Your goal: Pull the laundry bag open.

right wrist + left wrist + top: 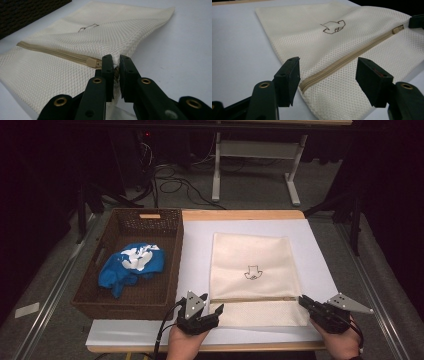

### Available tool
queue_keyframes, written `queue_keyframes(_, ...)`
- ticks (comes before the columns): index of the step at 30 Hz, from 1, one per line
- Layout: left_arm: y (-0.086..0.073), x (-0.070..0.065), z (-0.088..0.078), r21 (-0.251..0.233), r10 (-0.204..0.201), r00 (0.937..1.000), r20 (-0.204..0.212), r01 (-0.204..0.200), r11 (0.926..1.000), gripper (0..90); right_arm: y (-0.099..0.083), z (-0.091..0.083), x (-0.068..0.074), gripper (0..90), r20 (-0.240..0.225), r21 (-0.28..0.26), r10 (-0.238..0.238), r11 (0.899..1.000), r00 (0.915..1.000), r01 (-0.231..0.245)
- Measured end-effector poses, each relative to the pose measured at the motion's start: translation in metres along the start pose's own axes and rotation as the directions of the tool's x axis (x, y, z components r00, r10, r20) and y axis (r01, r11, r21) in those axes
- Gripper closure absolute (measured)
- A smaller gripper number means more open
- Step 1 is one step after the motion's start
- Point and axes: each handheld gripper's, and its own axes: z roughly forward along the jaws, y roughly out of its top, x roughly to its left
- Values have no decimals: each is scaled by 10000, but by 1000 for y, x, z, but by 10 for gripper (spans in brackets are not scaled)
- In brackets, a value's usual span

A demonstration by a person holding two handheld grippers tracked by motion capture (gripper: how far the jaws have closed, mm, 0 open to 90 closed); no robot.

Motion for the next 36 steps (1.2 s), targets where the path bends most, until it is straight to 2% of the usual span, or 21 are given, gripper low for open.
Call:
queue_keyframes(3,1,0,0,-125,-45,9999,90,46,9999,366,2,-1,0,843,-62,-154,-18,9999,10000,17)
queue_keyframes(10,0,1,-1,-118,33,10000,-14,-33,9999,367,4,-2,1,843,-112,-395,-93,9992,9999,89)
queue_keyframes(19,-1,-1,2,128,295,9996,34,-296,9995,387,5,-4,2,845,-183,-442,-158,9989,9997,150)
queue_keyframes(24,2,-3,8,121,37,9999,101,-39,9999,405,5,-5,4,845,-267,-443,-220,9988,9994,208)
queue_keyframes(27,6,-9,14,106,155,9997,181,-157,9998,409,5,-5,5,845,-287,-451,-243,9987,9993,230)
queue_keyframes(31,9,-21,21,48,251,9984,515,-254,9997,419,6,-6,6,845,-362,-520,-272,9983,9990,253)
queue_keyframes(36,15,-38,28,28,611,9954,736,-614,9981,422,9,-7,9,843,-417,-650,-264,9976,9988,236)
